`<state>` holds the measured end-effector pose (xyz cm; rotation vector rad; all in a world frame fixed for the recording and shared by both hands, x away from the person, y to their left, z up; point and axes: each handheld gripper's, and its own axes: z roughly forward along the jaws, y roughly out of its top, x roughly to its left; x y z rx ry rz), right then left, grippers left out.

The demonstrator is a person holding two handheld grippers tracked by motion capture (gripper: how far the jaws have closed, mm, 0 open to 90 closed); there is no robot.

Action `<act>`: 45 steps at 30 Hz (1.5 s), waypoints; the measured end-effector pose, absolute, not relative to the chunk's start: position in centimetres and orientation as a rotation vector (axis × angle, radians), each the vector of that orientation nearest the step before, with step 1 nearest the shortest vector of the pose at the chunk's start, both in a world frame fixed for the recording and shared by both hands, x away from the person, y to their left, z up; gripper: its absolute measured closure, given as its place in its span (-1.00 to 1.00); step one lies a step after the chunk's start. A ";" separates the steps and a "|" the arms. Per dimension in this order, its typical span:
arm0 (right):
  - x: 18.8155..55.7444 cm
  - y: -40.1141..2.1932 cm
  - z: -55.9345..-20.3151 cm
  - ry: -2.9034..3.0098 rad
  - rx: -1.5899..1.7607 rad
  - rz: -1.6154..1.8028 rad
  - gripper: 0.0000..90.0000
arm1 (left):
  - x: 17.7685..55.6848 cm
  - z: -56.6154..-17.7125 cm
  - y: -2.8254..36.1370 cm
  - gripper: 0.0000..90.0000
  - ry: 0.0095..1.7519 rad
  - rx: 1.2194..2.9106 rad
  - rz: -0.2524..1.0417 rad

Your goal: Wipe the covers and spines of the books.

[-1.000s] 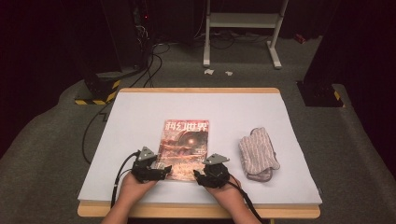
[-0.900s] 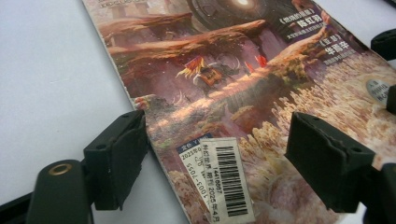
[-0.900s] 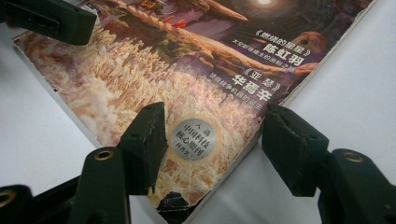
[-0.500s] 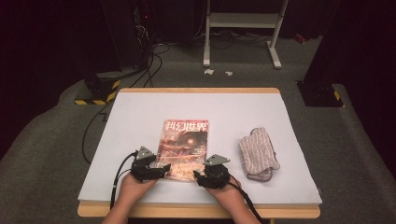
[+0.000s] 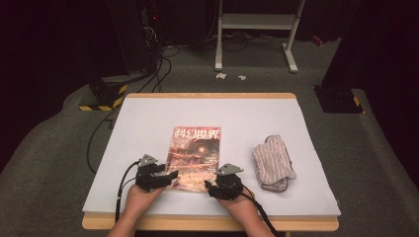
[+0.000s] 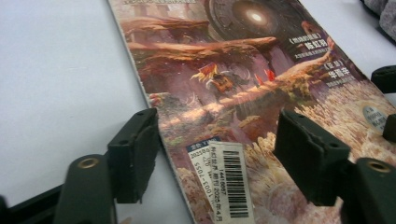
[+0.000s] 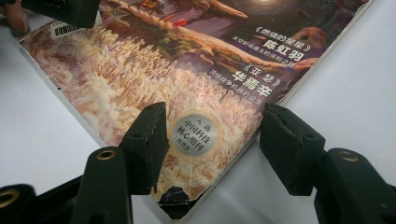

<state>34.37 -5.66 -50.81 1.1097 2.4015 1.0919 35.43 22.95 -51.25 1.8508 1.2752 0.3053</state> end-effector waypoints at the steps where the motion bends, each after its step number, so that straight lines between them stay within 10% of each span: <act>1: 34.4 -5.7 -50.8 2.401 1.111 1.090 -0.07 | 35.4 -51.2 23.0 -0.26 1.276 1.846 0.302; 45: 33.8 -6.0 -50.8 2.376 1.092 1.078 -0.07 | 31.8 -49.3 21.0 -0.24 1.099 1.766 0.325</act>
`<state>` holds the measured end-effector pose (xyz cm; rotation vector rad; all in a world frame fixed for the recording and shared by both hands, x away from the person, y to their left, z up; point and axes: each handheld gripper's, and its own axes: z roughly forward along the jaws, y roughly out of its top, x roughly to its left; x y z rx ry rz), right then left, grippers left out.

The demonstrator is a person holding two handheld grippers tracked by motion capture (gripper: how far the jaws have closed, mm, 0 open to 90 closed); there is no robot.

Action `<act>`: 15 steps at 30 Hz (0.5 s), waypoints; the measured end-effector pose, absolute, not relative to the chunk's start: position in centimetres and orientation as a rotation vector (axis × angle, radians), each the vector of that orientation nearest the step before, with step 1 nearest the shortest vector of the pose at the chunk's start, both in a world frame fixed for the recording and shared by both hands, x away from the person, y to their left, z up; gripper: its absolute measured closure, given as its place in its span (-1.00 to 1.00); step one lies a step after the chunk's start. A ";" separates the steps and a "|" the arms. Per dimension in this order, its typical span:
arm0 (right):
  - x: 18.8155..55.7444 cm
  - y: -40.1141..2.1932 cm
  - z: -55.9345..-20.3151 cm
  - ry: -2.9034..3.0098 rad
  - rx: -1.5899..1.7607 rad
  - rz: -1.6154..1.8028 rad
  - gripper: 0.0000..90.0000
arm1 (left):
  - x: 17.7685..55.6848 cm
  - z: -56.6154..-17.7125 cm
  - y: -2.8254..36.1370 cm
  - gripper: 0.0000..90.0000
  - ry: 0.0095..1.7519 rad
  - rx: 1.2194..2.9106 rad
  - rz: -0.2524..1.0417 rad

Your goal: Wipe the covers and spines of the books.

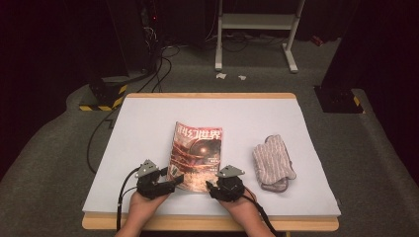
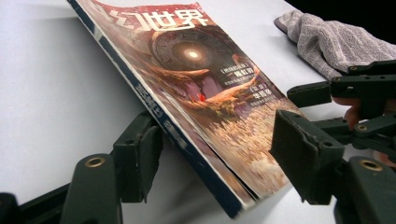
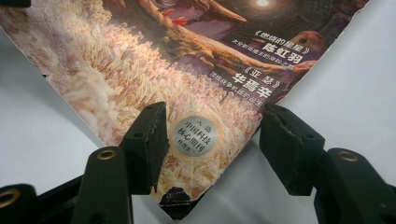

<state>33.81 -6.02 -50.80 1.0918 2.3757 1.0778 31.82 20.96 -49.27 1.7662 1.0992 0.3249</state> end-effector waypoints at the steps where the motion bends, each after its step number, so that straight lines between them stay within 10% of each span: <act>1: 33.8 -6.0 -50.8 2.377 1.091 1.077 -0.07 | 31.7 -49.3 20.9 -0.24 1.095 1.773 0.335; 15: 33.8 -4.5 -50.7 2.423 1.031 1.094 -0.05 | 31.4 -49.9 21.1 -0.11 1.162 1.717 0.413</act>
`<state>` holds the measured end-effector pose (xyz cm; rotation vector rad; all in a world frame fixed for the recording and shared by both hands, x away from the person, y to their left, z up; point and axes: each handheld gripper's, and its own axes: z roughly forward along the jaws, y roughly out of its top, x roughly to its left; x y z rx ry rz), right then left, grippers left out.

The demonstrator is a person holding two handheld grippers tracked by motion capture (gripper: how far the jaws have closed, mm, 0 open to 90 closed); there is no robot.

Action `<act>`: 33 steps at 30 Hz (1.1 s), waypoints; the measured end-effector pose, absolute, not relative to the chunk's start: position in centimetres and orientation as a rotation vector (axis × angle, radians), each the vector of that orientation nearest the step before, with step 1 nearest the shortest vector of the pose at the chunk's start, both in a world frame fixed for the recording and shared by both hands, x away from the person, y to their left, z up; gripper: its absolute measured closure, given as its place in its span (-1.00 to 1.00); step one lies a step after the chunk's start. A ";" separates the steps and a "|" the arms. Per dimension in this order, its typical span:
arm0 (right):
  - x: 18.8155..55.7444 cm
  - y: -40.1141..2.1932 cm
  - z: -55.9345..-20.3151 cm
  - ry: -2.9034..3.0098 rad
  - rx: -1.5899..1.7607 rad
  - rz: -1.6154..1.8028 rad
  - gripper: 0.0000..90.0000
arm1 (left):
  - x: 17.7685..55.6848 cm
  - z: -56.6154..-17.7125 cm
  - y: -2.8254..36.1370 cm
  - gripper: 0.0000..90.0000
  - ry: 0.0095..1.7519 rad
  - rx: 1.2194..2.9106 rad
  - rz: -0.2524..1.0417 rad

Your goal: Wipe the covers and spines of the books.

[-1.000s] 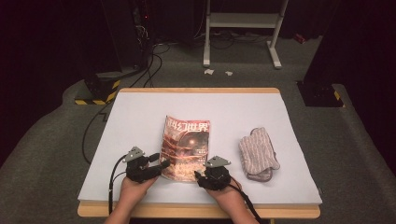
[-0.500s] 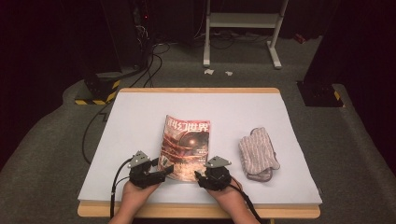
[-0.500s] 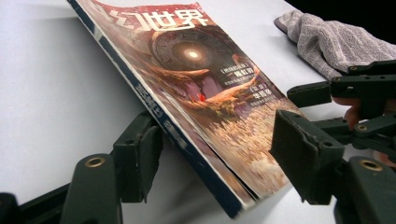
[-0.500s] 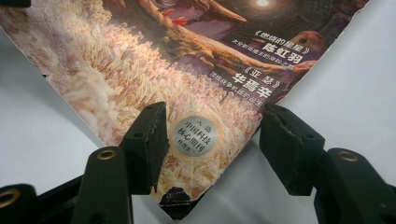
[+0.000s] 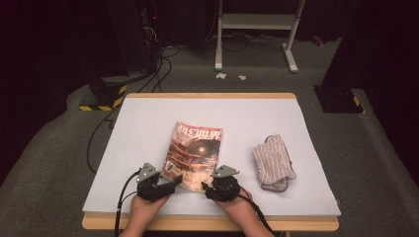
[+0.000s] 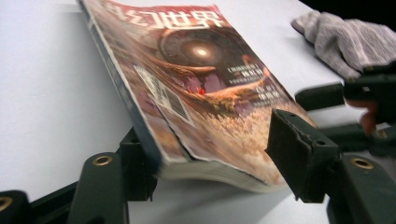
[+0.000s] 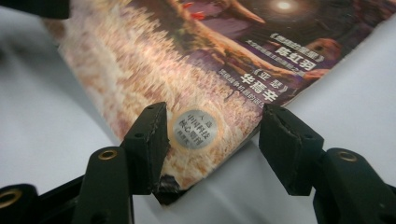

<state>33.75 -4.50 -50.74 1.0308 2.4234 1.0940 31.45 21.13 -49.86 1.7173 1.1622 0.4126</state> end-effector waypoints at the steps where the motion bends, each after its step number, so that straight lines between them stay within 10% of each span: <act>1: 33.6 -4.2 -50.8 2.432 1.021 1.099 -0.05 | 31.5 -49.9 21.1 -0.09 1.165 1.709 0.423; 33: 33.1 -7.9 -50.1 2.305 1.081 1.142 0.06 | 33.7 -48.3 22.6 0.86 1.168 1.643 0.609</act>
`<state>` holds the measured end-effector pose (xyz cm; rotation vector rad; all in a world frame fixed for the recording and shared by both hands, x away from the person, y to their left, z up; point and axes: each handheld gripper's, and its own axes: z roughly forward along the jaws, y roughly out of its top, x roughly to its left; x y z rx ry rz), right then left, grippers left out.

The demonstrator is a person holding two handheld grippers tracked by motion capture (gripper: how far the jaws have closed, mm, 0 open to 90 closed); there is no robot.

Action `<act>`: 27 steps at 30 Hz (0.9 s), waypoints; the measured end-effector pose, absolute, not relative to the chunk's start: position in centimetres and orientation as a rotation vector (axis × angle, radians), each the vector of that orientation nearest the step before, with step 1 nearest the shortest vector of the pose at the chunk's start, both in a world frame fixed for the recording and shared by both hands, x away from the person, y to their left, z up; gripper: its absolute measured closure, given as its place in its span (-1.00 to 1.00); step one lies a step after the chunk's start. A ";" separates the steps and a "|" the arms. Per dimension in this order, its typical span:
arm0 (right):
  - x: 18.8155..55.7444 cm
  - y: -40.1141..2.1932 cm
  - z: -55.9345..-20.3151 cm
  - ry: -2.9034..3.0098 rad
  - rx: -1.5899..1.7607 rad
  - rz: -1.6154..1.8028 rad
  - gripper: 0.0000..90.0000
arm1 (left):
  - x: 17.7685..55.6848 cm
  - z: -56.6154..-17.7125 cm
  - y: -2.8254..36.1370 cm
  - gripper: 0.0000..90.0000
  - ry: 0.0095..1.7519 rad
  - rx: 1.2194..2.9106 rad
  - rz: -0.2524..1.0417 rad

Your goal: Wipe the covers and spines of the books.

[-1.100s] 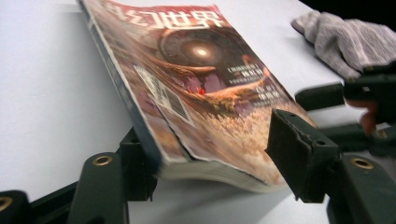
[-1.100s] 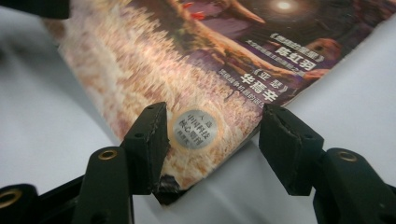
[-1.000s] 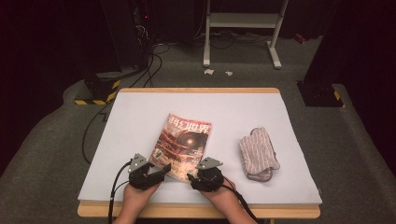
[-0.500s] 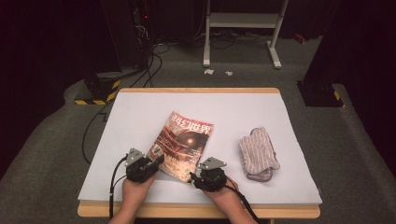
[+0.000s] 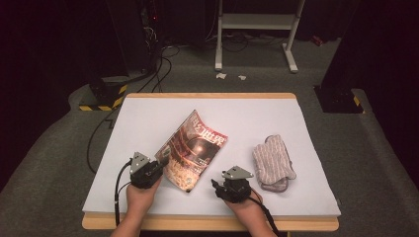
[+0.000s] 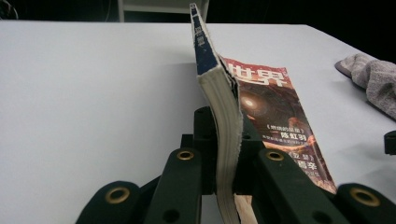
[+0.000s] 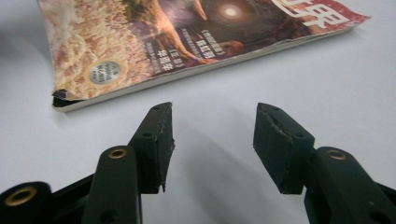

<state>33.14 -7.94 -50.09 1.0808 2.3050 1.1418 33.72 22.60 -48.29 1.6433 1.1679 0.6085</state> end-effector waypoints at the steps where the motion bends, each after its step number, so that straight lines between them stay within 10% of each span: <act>1: 33.1 -8.1 -50.1 2.301 1.089 1.141 0.06 | 33.7 -48.2 22.5 0.86 1.167 1.647 0.617; 27: 33.4 -11.1 -49.1 2.245 1.149 1.147 0.05 | 34.3 -47.7 22.8 0.85 1.093 1.632 0.610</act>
